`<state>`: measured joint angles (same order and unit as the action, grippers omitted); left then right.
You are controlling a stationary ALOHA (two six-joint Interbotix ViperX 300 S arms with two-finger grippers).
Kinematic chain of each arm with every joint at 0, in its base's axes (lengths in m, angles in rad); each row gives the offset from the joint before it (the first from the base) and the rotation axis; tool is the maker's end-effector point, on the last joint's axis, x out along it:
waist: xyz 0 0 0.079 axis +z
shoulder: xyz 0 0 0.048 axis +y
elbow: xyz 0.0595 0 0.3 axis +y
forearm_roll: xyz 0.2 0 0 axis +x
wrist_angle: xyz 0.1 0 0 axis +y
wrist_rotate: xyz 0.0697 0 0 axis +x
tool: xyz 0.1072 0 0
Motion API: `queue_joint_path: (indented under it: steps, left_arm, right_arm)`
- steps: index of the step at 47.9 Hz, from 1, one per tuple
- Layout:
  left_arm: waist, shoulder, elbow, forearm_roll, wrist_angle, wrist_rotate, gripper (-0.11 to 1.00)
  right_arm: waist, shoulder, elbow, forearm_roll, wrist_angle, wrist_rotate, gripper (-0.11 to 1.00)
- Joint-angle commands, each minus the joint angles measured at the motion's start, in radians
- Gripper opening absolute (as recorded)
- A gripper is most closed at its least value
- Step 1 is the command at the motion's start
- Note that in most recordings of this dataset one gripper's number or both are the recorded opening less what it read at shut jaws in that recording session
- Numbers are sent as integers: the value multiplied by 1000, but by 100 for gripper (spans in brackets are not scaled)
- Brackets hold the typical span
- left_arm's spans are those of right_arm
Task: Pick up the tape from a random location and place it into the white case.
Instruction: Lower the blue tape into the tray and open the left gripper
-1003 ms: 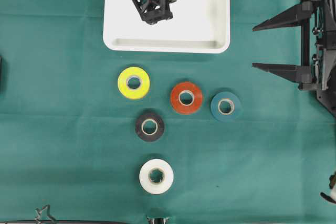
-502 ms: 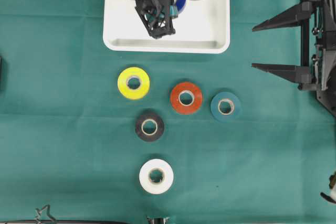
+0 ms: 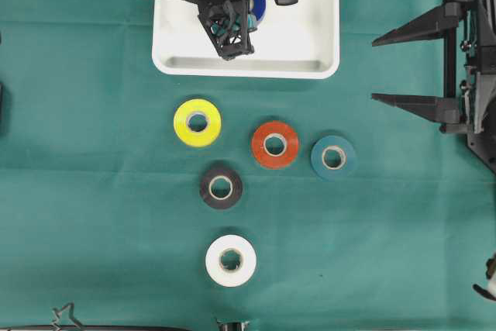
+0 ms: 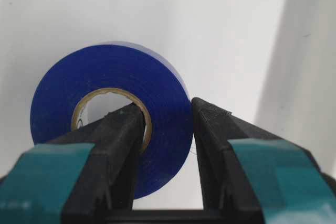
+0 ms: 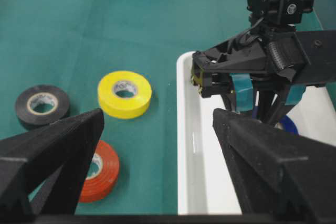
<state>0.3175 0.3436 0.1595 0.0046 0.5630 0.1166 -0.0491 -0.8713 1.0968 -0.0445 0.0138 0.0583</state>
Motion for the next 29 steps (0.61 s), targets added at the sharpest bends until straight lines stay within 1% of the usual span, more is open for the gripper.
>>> queue_joint_path:
  steps: [1, 3, 5, 11, 15, 17, 19, 24, 29]
  left_arm:
    - [2, -26, -14, -2, -3, 2, 26]
    - [2, -26, -14, -2, -3, 2, 26]
    - [0, -26, -12, -2, -3, 2, 30]
    - [0, -29, -9, -2, -3, 6, 70]
    - [2, -29, -9, -2, -3, 6, 91]
    - [0, -29, -9, -2, -3, 6, 97]
    - [0, -29, -8, -2, -3, 6, 100]
    - [0, -37, -9, -2, 2, 5, 99]
    - [-5, -72, -15, -2, 40, 6, 99]
  right_arm:
    - [-2, 6, -25, -3, -3, 0, 92]
    - [-2, 8, -25, -3, -3, 0, 92]
    - [-2, 8, -26, -3, -3, -2, 92]
    - [-2, 8, -26, -3, -3, -2, 92]
    - [-2, 8, -26, -3, -3, 0, 92]
    - [-2, 8, -26, -3, -3, 0, 92]
    - [-2, 8, -26, -3, -3, 0, 92]
    - [0, 8, -26, -3, -3, 0, 92]
    - [-2, 8, -28, -3, -3, 0, 92]
